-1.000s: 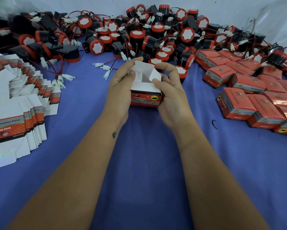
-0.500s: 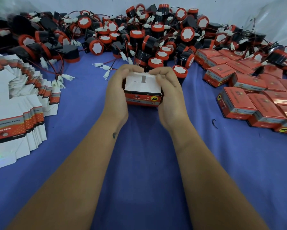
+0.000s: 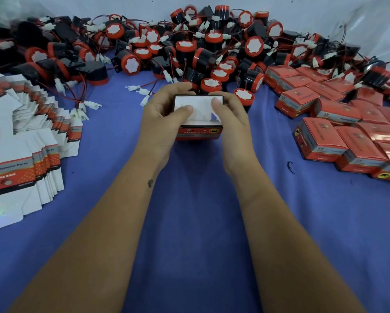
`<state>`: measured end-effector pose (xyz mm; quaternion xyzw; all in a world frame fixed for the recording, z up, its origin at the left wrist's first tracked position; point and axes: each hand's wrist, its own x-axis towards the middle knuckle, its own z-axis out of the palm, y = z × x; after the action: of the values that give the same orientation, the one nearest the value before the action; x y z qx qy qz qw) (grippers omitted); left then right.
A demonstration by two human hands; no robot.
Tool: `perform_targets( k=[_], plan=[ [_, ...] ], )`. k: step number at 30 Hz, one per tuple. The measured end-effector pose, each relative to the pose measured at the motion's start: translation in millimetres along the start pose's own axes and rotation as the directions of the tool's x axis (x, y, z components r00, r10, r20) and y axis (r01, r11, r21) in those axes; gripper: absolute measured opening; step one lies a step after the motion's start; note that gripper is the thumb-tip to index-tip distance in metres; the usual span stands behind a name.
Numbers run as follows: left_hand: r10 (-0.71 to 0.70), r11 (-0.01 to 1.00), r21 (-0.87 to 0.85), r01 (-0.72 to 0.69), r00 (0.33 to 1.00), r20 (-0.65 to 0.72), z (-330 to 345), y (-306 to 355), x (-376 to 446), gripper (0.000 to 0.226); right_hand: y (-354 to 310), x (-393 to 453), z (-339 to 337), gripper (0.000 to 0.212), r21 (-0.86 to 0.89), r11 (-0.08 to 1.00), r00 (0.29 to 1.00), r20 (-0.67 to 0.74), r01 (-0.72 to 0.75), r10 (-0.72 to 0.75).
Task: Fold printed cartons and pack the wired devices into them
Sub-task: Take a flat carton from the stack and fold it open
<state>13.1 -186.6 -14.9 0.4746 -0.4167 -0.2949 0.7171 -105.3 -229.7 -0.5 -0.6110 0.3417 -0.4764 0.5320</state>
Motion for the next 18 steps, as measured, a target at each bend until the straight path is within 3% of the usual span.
perform_targets(
  k=[4,6,9,14,18],
  plan=[
    [-0.052,0.998,0.029,0.051,0.997,0.049,3,1,-3,0.039,2,-2,3,0.023,-0.092,0.992,0.995,0.036,-0.089,0.092],
    [-0.069,0.994,0.089,0.062,0.995,0.077,3,1,-5,0.041,5,-2,0,0.021,-0.049,0.993,0.99,0.079,-0.112,0.116],
    [-0.096,0.993,0.069,0.092,0.993,0.068,0,1,-5,0.048,5,-1,-7,0.015,0.003,0.998,0.99,0.127,-0.068,0.067],
    [-0.117,0.99,0.093,0.11,0.99,0.074,-1,3,-6,0.052,5,-1,-8,0.021,-0.12,0.991,0.993,0.113,0.053,-0.039],
    [-0.082,0.968,0.242,0.07,0.996,0.038,5,7,3,0.05,3,-4,-5,0.02,0.111,0.993,0.998,0.06,-0.037,0.031]
  ],
)
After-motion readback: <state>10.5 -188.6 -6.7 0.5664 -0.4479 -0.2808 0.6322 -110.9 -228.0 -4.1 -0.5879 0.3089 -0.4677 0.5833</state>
